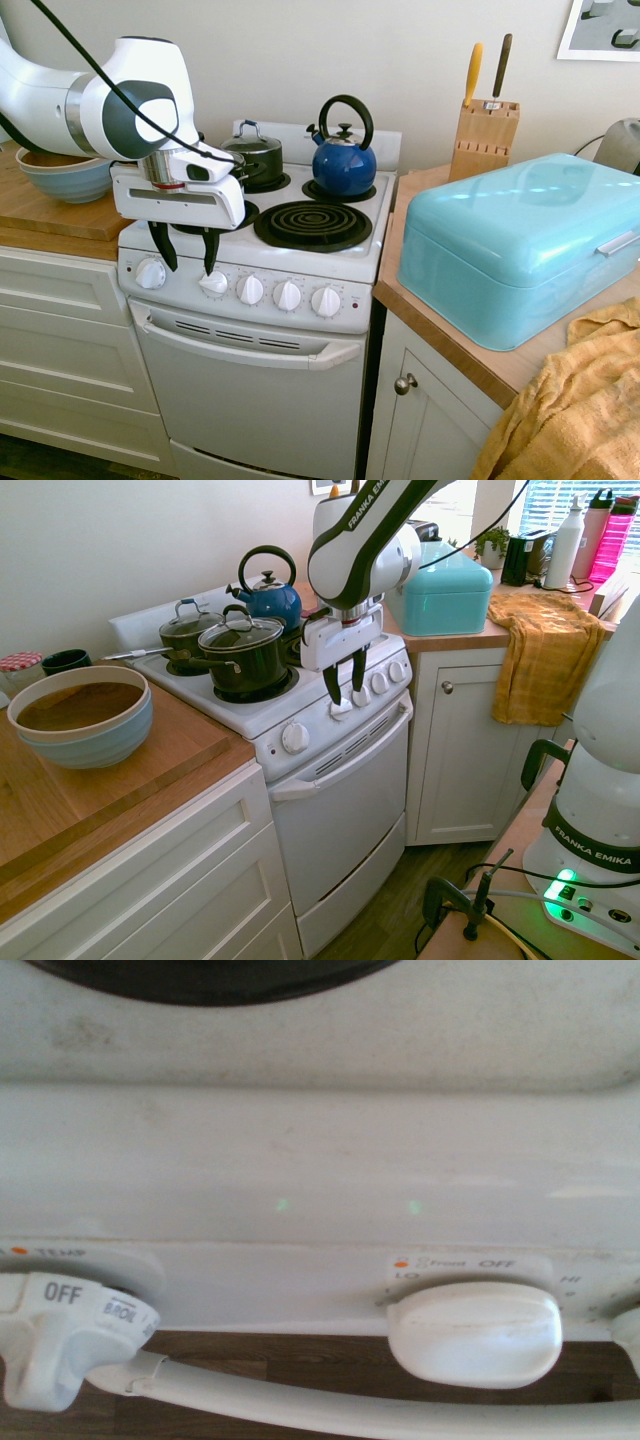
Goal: Turn off the stove
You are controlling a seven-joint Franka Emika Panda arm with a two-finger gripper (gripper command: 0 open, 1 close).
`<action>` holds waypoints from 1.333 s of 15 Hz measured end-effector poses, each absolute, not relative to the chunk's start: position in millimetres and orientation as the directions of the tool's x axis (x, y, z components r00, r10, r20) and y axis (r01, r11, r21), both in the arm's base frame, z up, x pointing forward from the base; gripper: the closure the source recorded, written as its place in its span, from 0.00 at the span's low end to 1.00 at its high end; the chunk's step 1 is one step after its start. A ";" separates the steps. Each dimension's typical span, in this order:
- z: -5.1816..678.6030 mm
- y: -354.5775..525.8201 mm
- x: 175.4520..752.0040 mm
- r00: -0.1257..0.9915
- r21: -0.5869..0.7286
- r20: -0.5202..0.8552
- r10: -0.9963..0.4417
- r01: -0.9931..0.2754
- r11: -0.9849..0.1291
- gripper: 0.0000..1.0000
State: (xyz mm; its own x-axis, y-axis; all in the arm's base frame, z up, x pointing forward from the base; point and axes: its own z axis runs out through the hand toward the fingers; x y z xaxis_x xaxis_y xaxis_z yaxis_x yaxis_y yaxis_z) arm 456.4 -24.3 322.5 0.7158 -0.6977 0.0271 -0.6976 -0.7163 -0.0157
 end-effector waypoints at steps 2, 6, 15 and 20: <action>318.0 -30.0 458.1 0.708 -0.016 0.026 -0.706 -0.706 -0.708 1.00; 318.3 -31.4 464.0 0.709 -0.019 0.031 -0.704 -0.704 -0.710 1.00; 314.2 -35.4 479.1 0.717 -0.019 0.030 -0.697 -0.696 -0.717 1.00; 310.4 -38.6 491.6 0.712 -0.016 0.022 -0.702 -0.701 -0.713 1.00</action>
